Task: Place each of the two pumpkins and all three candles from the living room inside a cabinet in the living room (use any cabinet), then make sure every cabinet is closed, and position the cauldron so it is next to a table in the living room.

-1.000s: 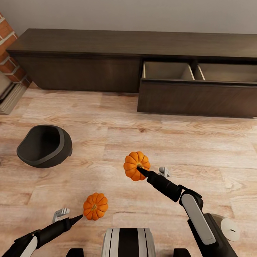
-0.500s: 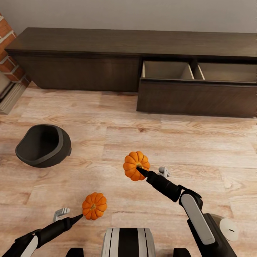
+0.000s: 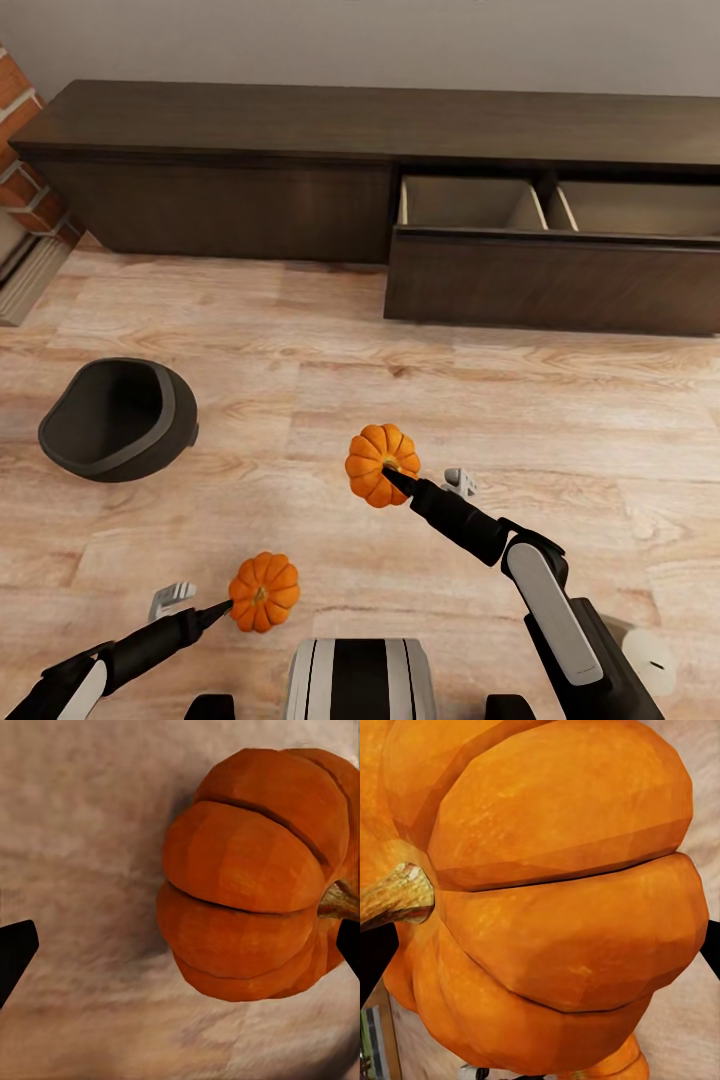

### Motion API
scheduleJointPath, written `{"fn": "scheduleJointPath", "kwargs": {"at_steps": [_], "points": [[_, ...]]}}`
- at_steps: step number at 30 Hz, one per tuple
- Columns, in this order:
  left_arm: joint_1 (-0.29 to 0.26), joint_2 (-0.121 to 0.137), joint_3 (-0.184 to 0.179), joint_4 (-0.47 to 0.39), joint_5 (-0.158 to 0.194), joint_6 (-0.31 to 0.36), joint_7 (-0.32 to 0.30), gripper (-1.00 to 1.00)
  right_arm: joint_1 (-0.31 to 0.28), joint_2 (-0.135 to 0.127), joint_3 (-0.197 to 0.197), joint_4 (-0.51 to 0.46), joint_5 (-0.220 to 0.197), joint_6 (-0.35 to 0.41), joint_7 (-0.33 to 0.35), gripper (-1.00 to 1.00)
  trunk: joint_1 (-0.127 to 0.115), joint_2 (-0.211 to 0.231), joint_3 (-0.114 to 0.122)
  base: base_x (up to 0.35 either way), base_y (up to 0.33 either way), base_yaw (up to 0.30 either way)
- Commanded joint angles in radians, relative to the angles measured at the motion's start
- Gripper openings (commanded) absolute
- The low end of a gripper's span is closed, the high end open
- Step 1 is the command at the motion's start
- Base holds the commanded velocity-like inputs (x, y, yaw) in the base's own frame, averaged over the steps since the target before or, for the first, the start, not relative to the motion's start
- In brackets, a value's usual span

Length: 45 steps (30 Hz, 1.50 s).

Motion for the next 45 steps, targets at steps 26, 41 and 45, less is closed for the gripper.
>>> {"fn": "scheduleJointPath", "kwargs": {"at_steps": [26,41,45], "points": [[0.0,0.0,0.001,0.0,0.008,0.01,-0.003,1.0,-0.001,0.001,0.0,-0.001,0.0,0.003,0.003,-1.0,0.004,-0.002,-0.031,0.021,-0.008,0.0],[0.0,-0.002,0.002,0.0,0.008,0.008,-0.002,1.0,0.0,0.003,0.001,-0.001,0.0,0.003,0.003,-1.0,0.004,-0.002,-0.031,0.0,-0.034,0.0],[0.0,-0.003,0.001,0.001,0.008,0.008,-0.003,1.0,0.0,0.004,0.002,-0.001,0.0,0.003,0.003,-1.0,0.004,-0.002,-0.031,0.0,-0.013,0.0]]}}
